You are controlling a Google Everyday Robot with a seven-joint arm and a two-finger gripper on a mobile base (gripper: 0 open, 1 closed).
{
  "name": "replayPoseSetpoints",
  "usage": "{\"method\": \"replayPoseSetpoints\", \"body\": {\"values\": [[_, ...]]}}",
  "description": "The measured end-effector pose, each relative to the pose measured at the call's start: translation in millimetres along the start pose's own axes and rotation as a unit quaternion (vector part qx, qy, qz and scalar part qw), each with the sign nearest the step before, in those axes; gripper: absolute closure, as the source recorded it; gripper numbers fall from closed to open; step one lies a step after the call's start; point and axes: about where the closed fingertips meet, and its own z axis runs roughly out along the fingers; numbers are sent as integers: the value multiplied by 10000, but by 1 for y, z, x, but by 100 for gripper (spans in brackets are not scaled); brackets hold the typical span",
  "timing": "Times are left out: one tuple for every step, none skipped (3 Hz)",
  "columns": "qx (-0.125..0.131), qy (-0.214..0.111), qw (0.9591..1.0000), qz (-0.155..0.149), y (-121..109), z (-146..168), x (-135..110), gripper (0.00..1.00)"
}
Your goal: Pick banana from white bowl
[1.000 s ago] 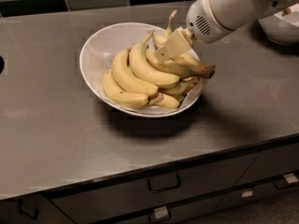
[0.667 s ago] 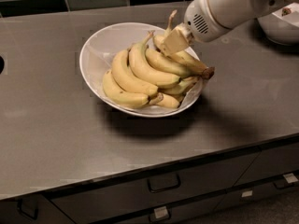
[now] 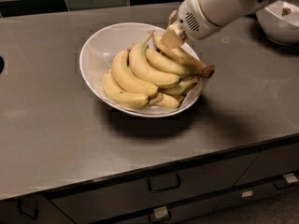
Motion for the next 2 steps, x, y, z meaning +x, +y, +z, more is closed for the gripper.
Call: {"method": "replayPoseSetpoints", "body": {"values": [[-15, 48, 10000, -51, 2, 5, -4, 65], [-19, 159, 9999, -55, 0, 10, -2, 62]]}}
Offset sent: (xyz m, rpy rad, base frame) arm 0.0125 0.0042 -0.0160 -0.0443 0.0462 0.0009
